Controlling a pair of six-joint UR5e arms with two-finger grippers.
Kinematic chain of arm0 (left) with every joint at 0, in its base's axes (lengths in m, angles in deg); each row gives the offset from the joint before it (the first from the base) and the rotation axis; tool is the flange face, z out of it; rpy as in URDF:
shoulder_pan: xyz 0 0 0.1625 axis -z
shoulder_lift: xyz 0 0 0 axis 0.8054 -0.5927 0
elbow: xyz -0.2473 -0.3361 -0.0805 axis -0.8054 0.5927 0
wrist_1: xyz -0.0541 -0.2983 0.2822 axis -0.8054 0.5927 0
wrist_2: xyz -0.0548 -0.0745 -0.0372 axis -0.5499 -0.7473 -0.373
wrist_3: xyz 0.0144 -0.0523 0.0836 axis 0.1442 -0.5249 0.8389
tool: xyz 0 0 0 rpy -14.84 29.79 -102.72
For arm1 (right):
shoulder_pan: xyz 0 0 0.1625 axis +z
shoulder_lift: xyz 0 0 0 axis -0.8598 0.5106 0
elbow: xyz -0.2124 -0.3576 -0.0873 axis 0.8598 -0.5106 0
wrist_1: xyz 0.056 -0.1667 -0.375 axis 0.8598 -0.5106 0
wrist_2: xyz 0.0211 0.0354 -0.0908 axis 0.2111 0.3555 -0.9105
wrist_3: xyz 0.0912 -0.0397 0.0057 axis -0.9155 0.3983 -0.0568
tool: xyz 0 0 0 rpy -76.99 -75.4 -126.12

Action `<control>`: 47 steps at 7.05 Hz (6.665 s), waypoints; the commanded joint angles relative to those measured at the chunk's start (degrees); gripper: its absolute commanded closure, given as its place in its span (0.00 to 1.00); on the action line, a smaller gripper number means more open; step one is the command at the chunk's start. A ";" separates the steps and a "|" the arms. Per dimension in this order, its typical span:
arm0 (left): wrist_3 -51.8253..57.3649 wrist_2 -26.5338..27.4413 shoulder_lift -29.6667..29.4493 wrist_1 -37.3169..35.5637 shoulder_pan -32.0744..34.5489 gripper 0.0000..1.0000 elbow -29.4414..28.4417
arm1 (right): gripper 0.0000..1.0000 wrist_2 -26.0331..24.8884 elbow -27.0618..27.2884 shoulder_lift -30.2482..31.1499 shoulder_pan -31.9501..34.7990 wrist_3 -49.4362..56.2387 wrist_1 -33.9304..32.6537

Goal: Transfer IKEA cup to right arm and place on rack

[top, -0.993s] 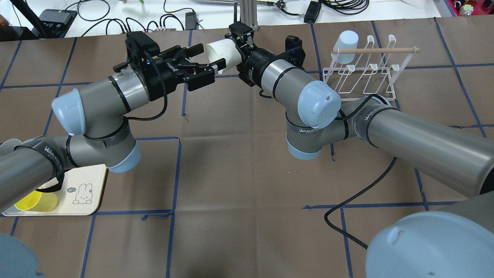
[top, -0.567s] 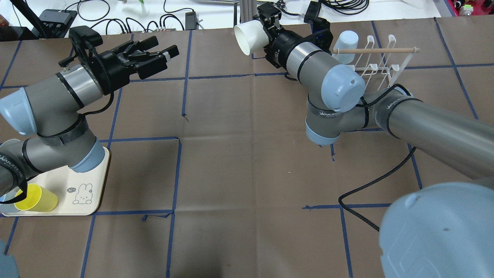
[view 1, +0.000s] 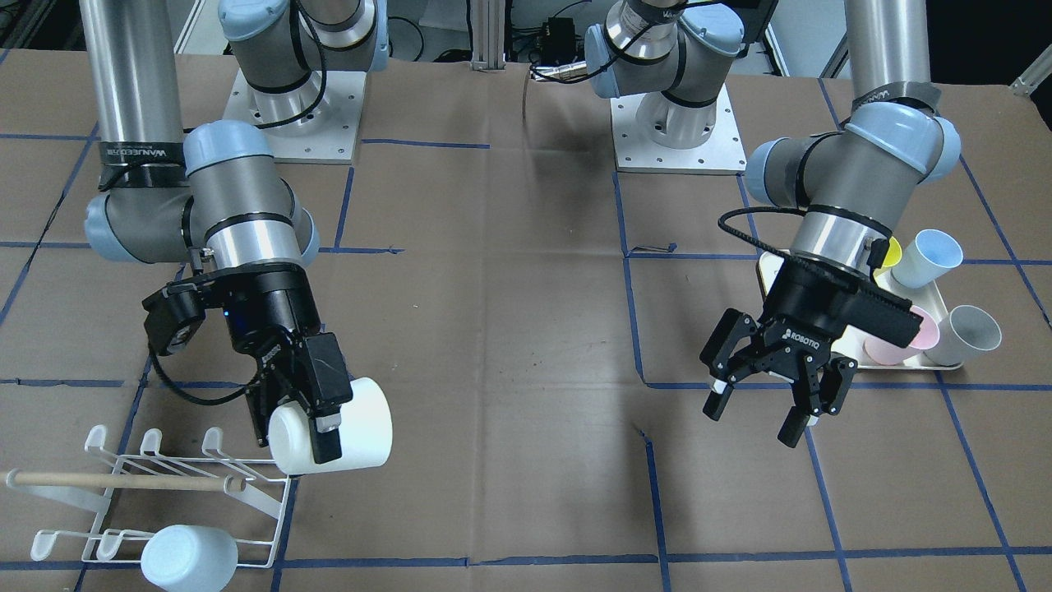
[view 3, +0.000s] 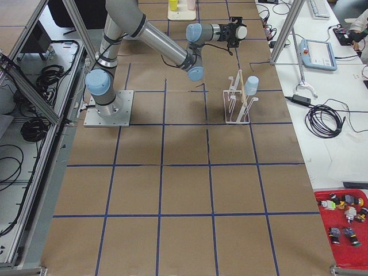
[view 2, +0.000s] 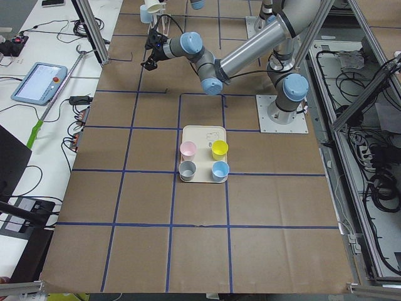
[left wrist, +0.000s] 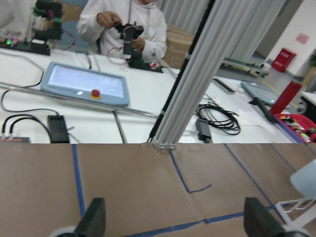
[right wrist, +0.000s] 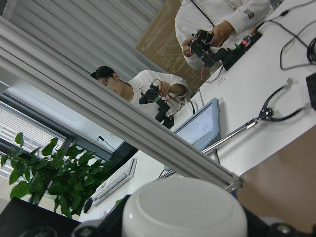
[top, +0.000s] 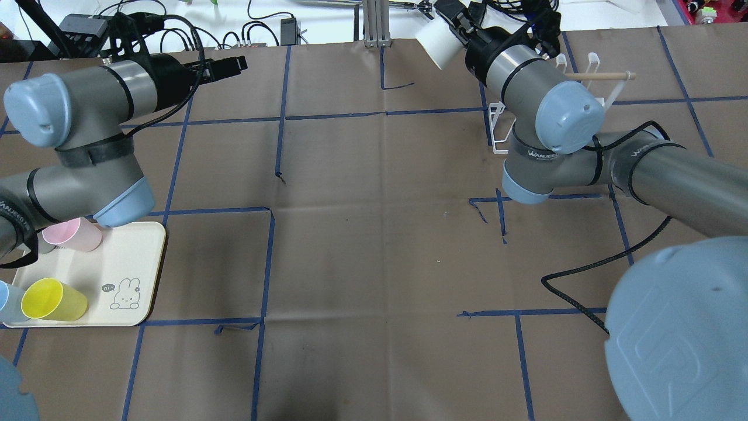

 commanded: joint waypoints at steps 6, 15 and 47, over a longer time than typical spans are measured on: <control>-3.25 24.64 10.72 72.55 8.44 0.02 -21.66 | 0.96 -3.23 -0.96 -0.93 -18.62 48.09 -5.74; -7.21 27.11 14.88 70.64 10.55 0.01 -16.11 | 0.96 -3.06 -5.89 -13.41 -19.78 51.09 -10.22; -5.54 26.93 14.79 72.04 10.55 0.00 -16.20 | 0.00 -13.69 -7.92 32.46 1.76 41.51 114.41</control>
